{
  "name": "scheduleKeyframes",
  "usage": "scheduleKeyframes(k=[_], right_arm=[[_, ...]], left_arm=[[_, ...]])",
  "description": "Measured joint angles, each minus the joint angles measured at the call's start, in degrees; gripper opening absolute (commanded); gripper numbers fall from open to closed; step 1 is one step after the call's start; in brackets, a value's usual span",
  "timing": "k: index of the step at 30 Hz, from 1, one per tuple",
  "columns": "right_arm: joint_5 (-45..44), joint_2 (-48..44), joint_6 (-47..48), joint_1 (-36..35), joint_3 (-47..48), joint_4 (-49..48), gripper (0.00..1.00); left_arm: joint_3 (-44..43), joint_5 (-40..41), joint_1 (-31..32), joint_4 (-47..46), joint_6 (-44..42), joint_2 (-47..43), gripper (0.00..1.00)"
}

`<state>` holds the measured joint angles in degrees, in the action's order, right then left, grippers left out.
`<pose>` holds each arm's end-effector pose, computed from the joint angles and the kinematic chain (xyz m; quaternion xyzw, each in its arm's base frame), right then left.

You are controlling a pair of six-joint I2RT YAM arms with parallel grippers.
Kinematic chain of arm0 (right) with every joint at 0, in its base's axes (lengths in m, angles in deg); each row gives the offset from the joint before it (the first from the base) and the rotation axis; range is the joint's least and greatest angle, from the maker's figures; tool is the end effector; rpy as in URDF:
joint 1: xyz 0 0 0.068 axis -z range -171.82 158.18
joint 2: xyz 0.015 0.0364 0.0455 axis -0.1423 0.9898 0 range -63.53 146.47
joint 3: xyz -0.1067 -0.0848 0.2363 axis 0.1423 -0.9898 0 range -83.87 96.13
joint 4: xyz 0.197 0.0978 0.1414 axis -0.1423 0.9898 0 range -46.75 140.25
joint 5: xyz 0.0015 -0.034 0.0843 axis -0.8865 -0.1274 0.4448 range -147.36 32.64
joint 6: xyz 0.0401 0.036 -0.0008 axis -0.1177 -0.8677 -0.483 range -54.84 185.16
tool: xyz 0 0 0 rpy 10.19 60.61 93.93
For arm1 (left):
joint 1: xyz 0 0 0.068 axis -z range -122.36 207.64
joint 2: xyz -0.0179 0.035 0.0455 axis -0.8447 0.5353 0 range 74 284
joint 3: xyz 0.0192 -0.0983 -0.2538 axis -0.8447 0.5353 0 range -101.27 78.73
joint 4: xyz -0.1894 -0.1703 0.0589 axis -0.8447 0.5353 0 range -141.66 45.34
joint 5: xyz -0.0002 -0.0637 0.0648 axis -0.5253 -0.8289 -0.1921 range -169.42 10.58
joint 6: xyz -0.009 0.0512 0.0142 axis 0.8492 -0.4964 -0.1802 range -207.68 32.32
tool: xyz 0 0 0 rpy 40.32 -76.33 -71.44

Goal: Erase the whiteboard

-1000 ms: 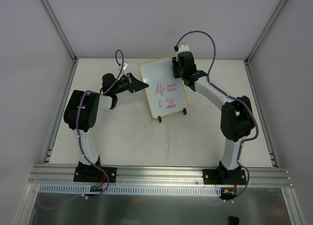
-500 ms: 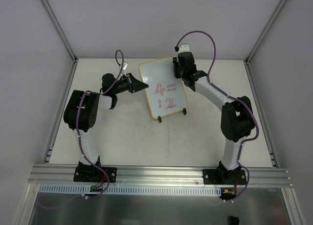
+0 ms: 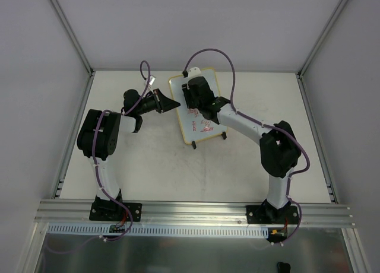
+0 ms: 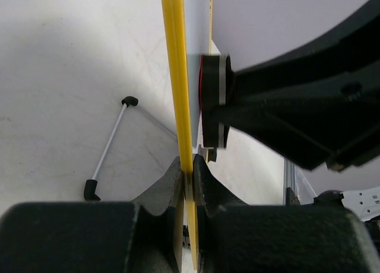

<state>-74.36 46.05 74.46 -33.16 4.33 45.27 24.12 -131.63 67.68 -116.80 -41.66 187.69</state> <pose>0.3505 0.2945 0.2858 -0.2802 0.7819 0.0311 0.5560 0.3876 -0.0973 0.1861 0.1257 0.6722 -0.5735 0.4511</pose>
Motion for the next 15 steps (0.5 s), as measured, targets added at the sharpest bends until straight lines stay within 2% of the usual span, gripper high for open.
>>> scheduleKeyframes(k=[5, 15], right_arm=[[1.2, 0.5, -1.2, -2.6, -0.3, -0.1, 0.0], [1.4, -0.9, -2.3, -1.1, -4.4, -4.0, 0.0]], left_arm=[[0.0, -0.1, 0.0, -0.2, -0.2, 0.0, 0.0], [0.0, 0.4, 0.0, -0.1, -0.3, 0.0, 0.0]])
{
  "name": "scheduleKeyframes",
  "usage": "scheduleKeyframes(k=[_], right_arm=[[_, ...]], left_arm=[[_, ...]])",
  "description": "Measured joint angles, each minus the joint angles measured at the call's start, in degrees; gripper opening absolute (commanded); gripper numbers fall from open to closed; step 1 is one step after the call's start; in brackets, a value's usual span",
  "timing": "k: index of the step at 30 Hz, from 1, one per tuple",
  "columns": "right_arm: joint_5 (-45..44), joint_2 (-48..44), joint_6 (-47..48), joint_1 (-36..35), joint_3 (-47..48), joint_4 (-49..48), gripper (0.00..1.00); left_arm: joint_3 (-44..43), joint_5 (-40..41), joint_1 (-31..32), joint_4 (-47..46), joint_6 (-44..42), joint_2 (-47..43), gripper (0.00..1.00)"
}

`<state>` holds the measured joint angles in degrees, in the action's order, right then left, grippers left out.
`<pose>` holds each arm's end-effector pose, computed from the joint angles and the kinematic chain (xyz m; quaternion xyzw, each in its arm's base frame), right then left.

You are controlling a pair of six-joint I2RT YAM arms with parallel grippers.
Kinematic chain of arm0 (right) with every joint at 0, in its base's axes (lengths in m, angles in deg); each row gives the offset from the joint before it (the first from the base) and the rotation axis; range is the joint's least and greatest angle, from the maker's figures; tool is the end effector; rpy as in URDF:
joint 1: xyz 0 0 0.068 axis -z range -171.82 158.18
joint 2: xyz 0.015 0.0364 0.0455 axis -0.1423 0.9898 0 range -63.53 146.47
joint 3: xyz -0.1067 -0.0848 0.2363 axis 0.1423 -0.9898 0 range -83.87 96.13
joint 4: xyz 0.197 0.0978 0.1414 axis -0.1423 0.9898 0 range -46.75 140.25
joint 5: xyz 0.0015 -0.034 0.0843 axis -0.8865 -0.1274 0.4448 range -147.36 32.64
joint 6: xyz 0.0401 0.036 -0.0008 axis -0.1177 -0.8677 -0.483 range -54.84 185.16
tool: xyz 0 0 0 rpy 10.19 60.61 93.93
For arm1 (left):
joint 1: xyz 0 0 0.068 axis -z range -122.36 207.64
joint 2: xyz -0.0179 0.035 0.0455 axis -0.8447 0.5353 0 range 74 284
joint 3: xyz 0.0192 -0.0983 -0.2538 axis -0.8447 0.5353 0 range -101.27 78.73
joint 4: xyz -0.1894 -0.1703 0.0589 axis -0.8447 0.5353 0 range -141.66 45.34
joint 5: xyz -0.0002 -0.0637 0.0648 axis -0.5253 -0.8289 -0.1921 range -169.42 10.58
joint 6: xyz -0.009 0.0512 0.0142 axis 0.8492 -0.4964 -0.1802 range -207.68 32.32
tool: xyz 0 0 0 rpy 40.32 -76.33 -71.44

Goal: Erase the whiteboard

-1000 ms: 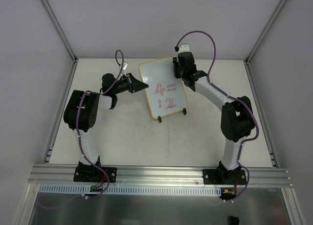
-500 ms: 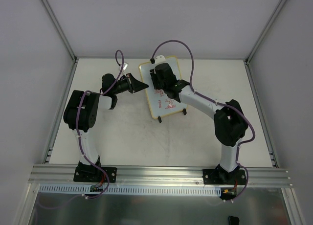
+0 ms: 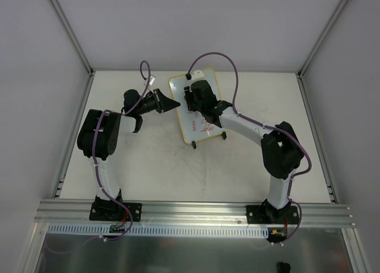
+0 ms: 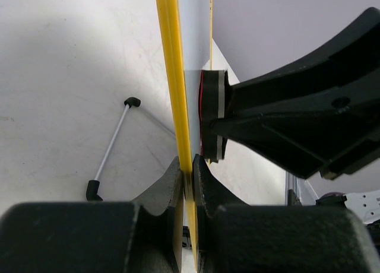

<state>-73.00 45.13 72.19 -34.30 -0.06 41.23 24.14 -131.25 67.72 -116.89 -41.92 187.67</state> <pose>0.3397 0.2980 0.2731 -0.2773 0.7810 0.0589 0.5565 0.3876 -0.0975 0.1863 0.1255 0.6716 -0.5714 0.4546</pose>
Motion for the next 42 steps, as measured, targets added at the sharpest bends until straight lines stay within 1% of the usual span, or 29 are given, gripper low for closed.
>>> scheduleKeyframes(k=[12, 19, 26, 29, 36, 42], right_arm=[[1.6, -4.8, -2.2, 9.4, -7.7, -2.1, 0.0], [0.1, -5.8, -2.4, 12.0, -9.8, -2.1, 0.0], [-0.6, -6.6, -3.1, 12.0, -11.9, -4.3, 0.0], [-2.1, -6.6, -3.1, 10.9, -12.1, -4.8, 0.0], [-8.8, -4.7, -2.2, 5.7, -10.1, -3.8, 0.0], [-10.2, -3.1, -1.9, 1.8, -7.4, -2.4, 0.0]], left_arm=[[0.0, 0.4, 0.1, 0.0, 0.1, 0.0, 0.0], [0.0, 0.4, 0.2, -0.1, 0.1, 0.0, 0.0], [0.0, 0.3, 0.2, -0.1, 0.1, 0.0, 0.0], [0.0, 0.3, 0.2, -0.1, 0.1, 0.0, 0.0], [0.0, 0.0, -0.1, 0.3, 0.1, 0.0, 0.0], [0.0, 0.0, -0.1, 0.5, 0.1, 0.0, 0.0]])
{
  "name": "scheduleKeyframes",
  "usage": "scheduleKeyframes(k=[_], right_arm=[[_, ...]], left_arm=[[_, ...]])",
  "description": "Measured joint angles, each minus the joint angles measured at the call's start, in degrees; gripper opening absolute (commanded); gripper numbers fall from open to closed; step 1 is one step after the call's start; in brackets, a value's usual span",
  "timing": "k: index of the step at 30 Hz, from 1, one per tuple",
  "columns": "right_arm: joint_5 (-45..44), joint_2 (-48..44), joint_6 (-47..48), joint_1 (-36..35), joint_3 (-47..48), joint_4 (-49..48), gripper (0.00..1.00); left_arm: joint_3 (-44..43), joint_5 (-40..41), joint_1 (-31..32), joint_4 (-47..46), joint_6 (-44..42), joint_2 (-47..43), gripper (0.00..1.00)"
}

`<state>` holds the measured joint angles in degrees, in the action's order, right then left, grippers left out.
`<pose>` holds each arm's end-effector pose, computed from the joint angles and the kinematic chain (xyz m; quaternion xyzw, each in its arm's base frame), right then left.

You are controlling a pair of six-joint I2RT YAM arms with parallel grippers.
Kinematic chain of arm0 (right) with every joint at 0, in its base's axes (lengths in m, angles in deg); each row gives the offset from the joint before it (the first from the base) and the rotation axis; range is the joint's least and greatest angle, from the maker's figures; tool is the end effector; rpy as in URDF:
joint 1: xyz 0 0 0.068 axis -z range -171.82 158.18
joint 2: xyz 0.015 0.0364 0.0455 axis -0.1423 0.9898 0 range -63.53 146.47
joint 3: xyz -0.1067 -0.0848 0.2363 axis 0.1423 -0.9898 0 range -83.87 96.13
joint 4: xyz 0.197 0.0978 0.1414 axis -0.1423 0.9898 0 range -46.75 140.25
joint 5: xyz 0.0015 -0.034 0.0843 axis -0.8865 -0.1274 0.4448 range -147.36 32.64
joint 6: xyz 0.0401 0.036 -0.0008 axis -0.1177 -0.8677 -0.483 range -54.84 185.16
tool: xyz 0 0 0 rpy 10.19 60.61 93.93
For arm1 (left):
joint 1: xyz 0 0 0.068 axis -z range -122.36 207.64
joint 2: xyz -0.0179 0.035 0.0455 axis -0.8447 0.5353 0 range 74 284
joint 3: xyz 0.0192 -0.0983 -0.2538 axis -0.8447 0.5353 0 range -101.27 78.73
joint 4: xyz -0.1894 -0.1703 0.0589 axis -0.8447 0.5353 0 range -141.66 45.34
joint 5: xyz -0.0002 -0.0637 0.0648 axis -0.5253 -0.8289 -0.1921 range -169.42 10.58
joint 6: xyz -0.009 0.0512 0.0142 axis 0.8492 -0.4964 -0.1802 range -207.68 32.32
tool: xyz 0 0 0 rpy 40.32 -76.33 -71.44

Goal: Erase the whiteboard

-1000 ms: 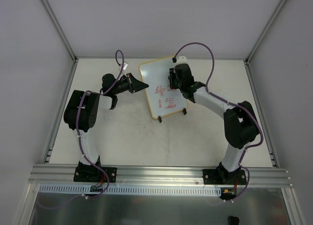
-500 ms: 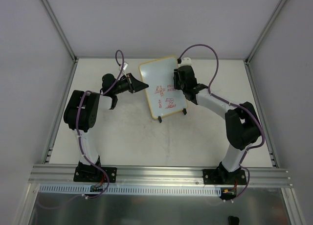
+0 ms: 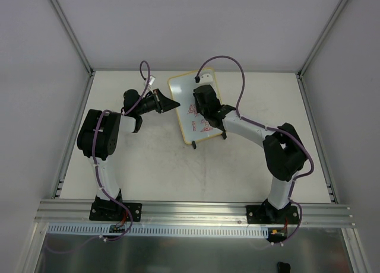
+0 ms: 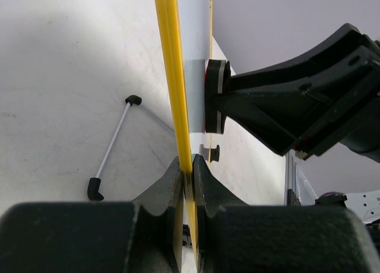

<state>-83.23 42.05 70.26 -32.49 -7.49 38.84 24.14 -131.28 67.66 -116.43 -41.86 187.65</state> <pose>0.3365 0.2687 0.2562 -0.2082 0.8033 -0.0192 0.5577 0.3878 -0.0971 0.1857 0.1231 0.6738 -0.5715 0.4518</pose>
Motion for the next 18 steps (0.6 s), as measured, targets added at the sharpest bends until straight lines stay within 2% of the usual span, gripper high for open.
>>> scheduleKeyframes(k=[18], right_arm=[[1.2, 2.6, -3.0, -5.8, 2.2, -0.9, 0.0]], left_arm=[[0.1, 0.1, -0.3, 0.6, -0.1, 0.0, 0.0]])
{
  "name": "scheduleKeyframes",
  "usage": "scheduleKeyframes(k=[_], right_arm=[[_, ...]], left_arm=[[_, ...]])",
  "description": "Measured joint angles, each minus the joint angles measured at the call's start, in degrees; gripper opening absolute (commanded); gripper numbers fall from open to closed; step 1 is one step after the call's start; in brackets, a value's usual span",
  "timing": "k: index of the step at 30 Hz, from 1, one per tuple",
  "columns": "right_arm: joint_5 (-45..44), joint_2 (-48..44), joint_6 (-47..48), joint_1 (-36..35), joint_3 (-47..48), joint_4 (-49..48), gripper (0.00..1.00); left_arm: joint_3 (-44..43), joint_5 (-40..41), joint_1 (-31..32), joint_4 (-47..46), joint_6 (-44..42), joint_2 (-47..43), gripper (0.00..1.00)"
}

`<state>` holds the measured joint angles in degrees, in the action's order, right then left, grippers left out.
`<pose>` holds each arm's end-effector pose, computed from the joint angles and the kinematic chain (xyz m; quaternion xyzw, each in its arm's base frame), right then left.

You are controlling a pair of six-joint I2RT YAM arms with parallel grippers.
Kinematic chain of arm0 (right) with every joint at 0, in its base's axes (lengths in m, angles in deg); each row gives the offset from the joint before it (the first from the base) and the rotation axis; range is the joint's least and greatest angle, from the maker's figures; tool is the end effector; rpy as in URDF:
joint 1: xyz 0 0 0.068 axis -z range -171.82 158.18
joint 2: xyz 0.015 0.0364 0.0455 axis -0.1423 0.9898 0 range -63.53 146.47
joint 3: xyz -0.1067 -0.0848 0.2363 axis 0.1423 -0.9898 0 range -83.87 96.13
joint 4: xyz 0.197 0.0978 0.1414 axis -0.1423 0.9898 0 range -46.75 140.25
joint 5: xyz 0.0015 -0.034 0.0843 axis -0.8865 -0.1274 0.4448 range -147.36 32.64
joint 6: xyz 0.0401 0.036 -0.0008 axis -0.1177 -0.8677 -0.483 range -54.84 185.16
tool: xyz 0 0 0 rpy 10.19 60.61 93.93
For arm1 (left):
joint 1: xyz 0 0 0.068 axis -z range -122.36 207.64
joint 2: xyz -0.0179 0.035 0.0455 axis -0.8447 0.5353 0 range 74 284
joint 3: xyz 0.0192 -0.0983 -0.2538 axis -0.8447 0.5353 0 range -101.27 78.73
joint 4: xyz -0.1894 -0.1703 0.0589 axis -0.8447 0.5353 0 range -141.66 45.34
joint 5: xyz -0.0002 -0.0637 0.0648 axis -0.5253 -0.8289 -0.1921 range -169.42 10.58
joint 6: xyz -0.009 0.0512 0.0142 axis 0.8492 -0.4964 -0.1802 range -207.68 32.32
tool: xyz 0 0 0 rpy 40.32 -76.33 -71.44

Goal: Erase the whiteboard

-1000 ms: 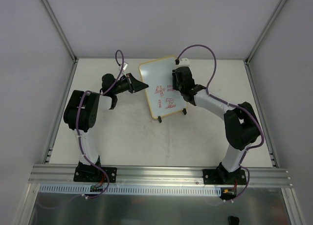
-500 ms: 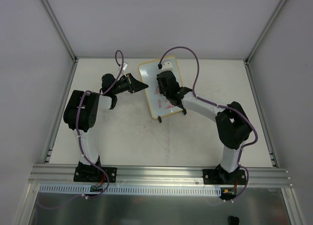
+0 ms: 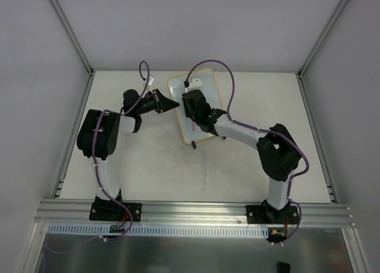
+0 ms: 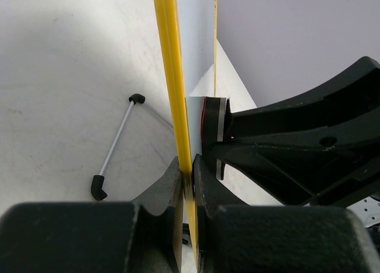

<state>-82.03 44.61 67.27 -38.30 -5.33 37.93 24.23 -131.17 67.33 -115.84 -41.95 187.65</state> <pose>0.3150 0.3101 0.2518 -0.2320 0.7956 0.0340 0.5586 0.3882 -0.0948 0.1843 0.1181 0.6774 -0.5695 0.4504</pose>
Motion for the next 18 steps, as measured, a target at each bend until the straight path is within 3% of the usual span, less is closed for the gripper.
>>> scheduleKeyframes(k=[11, 18], right_arm=[[0.0, -0.1, -1.7, -0.2, -1.1, -2.0, 0.0], [7.3, -3.3, -3.8, 3.4, -6.3, -6.5, 0.0]], left_arm=[[0.0, 0.2, 0.0, 0.1, 0.0, 0.0, 0.0], [0.0, 0.1, 0.3, -0.4, 0.0, 0.0, 0.0]])
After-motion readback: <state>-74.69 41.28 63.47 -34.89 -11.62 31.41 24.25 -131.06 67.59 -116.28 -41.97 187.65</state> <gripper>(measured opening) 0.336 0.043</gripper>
